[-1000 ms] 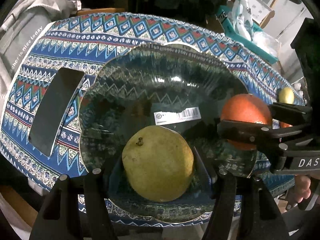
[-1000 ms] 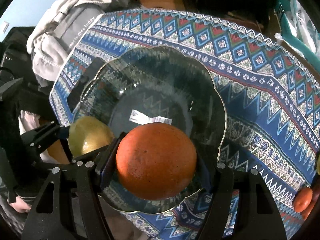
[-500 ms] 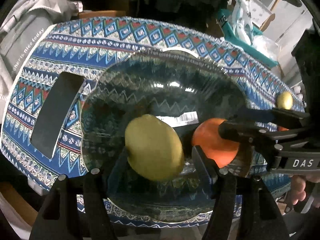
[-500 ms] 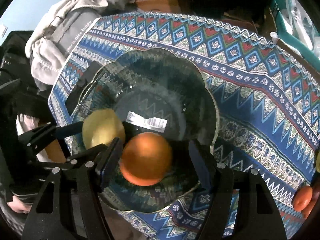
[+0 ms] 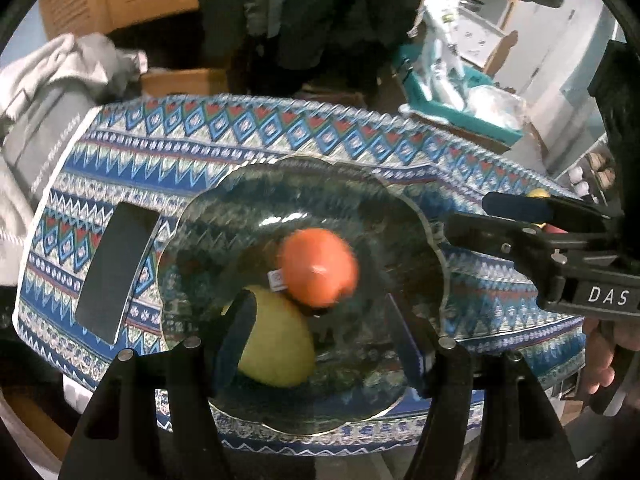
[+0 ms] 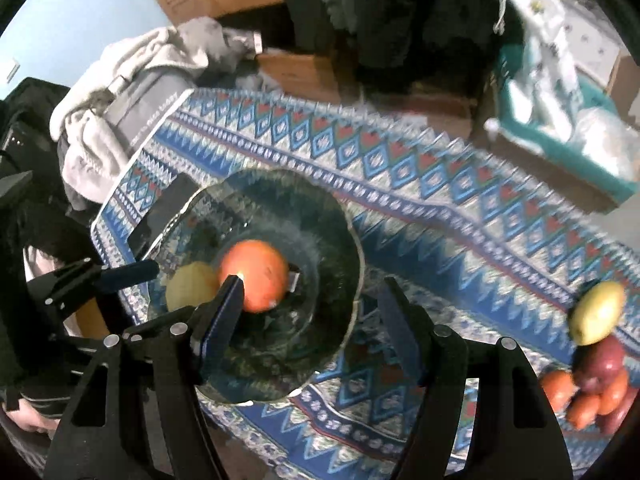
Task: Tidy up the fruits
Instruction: 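Open left tool to drop the pear into the bowl while right tool releases the orange, then move both tools away from the bowl back toward the remaining fruit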
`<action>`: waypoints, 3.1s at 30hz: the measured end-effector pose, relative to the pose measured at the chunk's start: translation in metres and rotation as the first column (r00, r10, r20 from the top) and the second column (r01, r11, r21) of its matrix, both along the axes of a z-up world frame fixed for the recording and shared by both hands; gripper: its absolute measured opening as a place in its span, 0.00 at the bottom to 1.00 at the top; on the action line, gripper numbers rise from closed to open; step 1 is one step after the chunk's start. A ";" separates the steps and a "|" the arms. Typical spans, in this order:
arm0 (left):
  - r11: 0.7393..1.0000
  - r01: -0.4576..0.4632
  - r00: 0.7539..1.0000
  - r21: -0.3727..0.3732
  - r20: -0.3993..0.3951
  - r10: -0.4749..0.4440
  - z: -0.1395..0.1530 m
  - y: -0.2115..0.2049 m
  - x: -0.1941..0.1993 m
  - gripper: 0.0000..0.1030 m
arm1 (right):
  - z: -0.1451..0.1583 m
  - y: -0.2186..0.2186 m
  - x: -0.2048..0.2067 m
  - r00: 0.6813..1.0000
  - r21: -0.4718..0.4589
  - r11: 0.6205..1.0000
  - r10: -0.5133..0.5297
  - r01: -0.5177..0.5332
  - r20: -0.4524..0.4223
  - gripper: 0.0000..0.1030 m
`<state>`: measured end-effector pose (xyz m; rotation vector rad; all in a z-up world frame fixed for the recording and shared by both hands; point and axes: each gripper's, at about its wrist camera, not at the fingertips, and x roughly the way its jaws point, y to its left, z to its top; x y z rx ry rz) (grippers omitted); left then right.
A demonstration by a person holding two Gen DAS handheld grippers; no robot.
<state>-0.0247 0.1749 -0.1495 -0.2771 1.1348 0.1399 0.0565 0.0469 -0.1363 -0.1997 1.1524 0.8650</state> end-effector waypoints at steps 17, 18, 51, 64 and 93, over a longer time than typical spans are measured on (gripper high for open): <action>0.994 0.103 0.989 -0.020 0.110 -0.100 0.054 -0.057 0.005 0.73 | 0.068 -0.071 -0.014 0.983 0.018 0.997 -0.080 0.079 0.165 0.72; 0.994 0.108 0.988 -0.019 0.116 -0.106 0.057 -0.060 0.005 0.73 | 0.072 -0.077 -0.015 0.982 0.026 0.996 -0.087 0.084 0.170 0.72; 0.961 0.270 0.941 0.049 0.199 -0.275 0.114 -0.178 0.024 0.84 | 0.113 -0.257 -0.024 0.912 0.097 0.952 -0.307 0.292 0.271 0.80; 0.939 0.342 0.925 0.041 0.159 -0.344 0.101 -0.229 0.045 0.84 | 0.100 -0.329 -0.011 0.874 0.089 0.908 -0.418 0.409 0.249 0.80; 0.931 0.360 0.933 -0.066 -0.002 -0.361 0.002 -0.273 0.120 0.84 | 0.000 -0.405 0.043 0.843 -0.108 0.836 -0.532 0.538 0.080 0.80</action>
